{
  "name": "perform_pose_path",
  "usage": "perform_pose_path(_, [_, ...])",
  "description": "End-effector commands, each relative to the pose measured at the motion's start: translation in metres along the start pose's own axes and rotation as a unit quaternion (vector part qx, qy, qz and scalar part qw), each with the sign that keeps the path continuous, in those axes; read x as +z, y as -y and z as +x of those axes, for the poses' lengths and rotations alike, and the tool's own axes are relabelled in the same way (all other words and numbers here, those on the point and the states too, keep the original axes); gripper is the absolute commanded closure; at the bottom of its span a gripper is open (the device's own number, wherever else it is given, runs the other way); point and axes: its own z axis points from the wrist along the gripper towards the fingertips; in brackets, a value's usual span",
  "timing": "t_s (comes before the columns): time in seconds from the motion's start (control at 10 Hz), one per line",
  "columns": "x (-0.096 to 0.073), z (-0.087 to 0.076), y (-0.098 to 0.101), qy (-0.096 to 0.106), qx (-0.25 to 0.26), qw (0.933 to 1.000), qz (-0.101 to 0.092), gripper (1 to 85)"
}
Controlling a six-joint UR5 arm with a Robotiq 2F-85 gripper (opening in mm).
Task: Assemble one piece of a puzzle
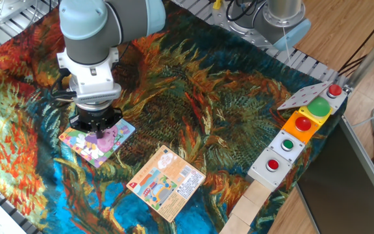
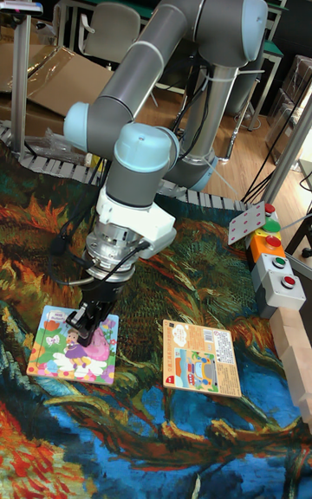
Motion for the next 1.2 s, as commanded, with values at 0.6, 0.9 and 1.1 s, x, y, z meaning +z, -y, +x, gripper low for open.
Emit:
perform_pose_path(0.6, [0.0025, -0.0028, -0.0041, 0.007, 0.003, 1.0, 0.001, 84.3])
perform_pose_path(0.9, [0.0011, -0.002, -0.0059, 0.007, 0.003, 1.0, -0.001, 84.3])
perform_pose_path(1.1, [0.0013, -0.0021, -0.0073, 0.007, 0.004, 1.0, -0.001, 84.3])
